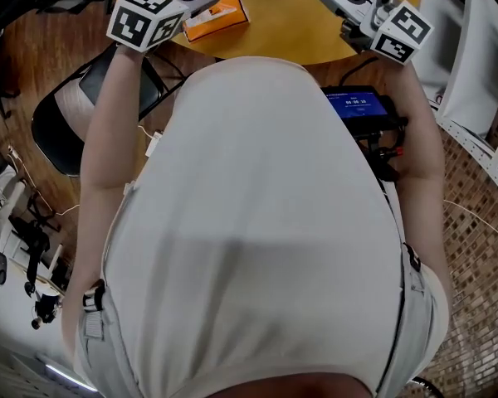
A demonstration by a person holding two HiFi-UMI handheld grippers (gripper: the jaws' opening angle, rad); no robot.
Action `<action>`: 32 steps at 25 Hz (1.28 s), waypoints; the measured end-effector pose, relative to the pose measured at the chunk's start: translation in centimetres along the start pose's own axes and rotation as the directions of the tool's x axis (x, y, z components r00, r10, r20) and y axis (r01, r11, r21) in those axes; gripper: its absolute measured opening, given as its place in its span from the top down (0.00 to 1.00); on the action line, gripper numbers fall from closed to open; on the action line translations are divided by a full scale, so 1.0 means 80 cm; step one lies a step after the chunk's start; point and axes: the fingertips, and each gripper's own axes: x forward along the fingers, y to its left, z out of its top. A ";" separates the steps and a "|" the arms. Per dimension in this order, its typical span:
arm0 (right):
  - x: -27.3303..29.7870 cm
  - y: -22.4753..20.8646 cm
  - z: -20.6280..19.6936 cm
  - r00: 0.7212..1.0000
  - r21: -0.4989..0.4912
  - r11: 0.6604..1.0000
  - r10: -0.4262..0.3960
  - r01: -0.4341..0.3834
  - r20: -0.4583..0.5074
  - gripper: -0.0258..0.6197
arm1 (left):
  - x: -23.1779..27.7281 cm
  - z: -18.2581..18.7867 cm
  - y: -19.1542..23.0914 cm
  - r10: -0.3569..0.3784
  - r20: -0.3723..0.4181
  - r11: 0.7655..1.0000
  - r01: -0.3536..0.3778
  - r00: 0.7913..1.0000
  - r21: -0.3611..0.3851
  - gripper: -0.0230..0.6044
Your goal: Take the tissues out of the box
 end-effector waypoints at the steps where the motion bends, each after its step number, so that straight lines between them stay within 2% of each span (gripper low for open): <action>1: 0.001 0.001 0.002 1.000 -0.003 1.000 0.003 -0.003 -0.001 0.96 | -0.010 0.014 -0.001 0.000 0.075 1.000 0.001 0.997 -0.018 0.46; 3: 0.005 0.004 0.009 1.000 -0.011 1.000 0.010 -0.010 -0.001 0.96 | -0.031 0.036 -0.005 -0.008 0.200 0.999 0.016 0.980 -0.039 0.47; 4: 0.008 0.006 0.012 1.000 -0.015 1.000 0.014 -0.014 -0.002 0.96 | -0.044 0.047 -0.007 -0.011 0.268 0.999 0.025 0.963 -0.048 0.49; 5: 0.010 0.007 0.016 1.000 -0.019 1.000 0.019 -0.019 -0.002 0.96 | -0.058 0.059 -0.009 -0.014 0.345 0.998 0.036 0.938 -0.057 0.51; 8: 0.013 0.010 0.019 1.000 -0.027 0.999 0.029 -0.030 -0.005 0.96 | -0.097 0.089 -0.019 -0.015 0.550 0.994 0.072 0.835 -0.081 0.59; 9: 0.012 0.009 0.020 1.000 -0.029 0.999 0.030 -0.030 -0.006 0.96 | -0.106 0.094 -0.021 -0.011 0.590 0.993 0.078 0.808 -0.089 0.64; 10: 0.012 0.009 0.020 1.000 -0.030 0.999 0.029 -0.029 -0.006 0.96 | -0.112 0.095 -0.021 -0.001 0.614 0.992 0.076 0.789 -0.096 0.73; 12: 0.012 0.008 0.020 1.000 -0.030 0.999 0.027 -0.027 -0.007 0.96 | -0.118 0.091 -0.021 0.021 0.640 0.993 0.061 0.768 -0.106 0.96; 14: 0.014 0.009 0.019 1.000 -0.032 0.999 0.028 -0.029 -0.009 0.96 | -0.120 0.088 -0.023 0.017 0.653 0.993 0.063 0.757 -0.100 0.96; 16: 0.014 0.010 0.020 1.000 -0.034 0.999 0.028 -0.028 -0.009 0.96 | -0.119 0.088 -0.027 0.000 0.655 0.994 0.073 0.755 -0.085 0.96; 24: 0.004 0.009 0.019 1.000 -0.082 0.997 0.008 -0.008 -0.002 0.96 | -0.108 0.086 -0.031 -0.020 0.636 0.994 0.083 0.771 -0.068 0.96; 32: 0.003 0.008 0.021 1.000 -0.076 0.997 0.003 -0.002 0.017 0.96 | -0.104 0.079 -0.030 -0.027 0.611 0.994 0.083 0.791 -0.064 0.96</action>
